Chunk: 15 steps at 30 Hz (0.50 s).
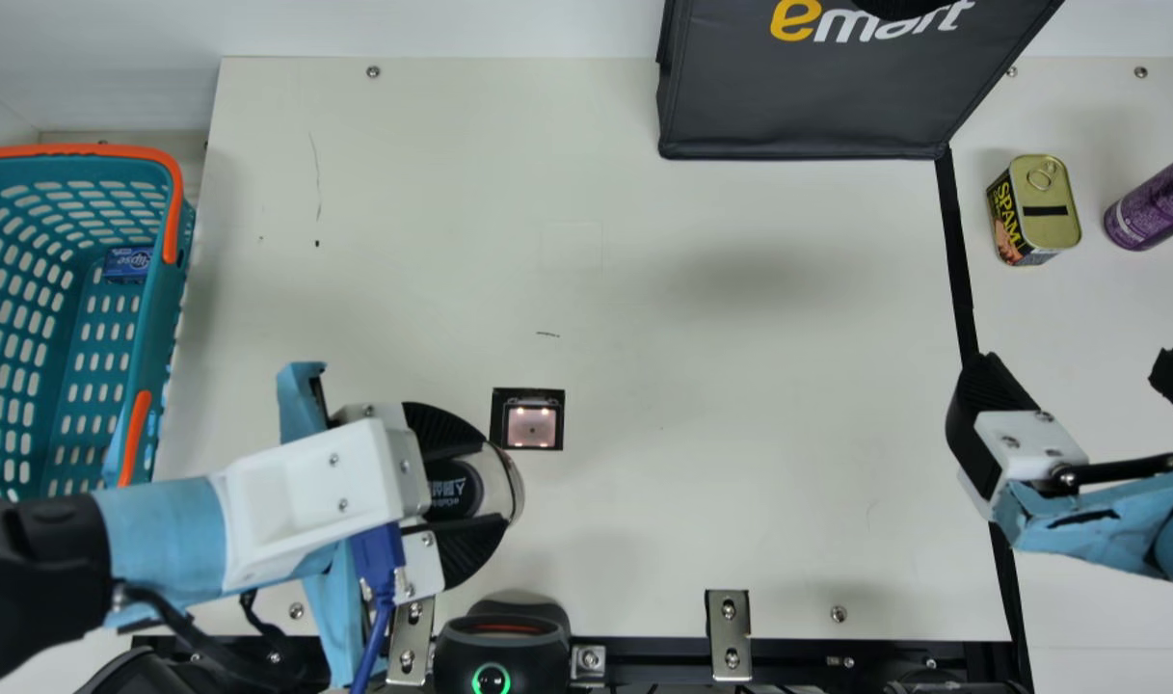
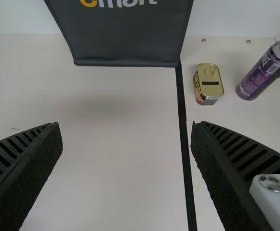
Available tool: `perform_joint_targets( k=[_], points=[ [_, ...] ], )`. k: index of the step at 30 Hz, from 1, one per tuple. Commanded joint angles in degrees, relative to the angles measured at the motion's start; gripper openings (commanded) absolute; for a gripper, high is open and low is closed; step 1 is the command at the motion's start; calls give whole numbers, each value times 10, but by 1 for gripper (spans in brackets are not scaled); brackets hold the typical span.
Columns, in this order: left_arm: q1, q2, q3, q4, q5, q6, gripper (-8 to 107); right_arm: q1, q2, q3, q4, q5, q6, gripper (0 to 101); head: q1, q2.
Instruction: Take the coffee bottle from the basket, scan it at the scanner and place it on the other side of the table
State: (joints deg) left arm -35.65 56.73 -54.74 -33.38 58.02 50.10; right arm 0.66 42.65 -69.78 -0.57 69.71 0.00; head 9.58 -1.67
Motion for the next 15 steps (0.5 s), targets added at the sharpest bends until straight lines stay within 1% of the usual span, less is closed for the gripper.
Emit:
perform_joint_targets(
  k=[1,6,10,15],
  points=[
    [42,8,-1,-39,29,114,-8,0,0,0,0,0,0,95,-17,1],
    [105,29,-4,-72,71,203,-8,0,0,0,0,0,0,95,-17,1],
    [143,48,-3,-92,93,254,-8,0,0,0,0,0,0,95,-17,1],
    [163,70,1,-110,101,291,-8,0,0,0,0,0,0,95,-17,1]
  ],
)
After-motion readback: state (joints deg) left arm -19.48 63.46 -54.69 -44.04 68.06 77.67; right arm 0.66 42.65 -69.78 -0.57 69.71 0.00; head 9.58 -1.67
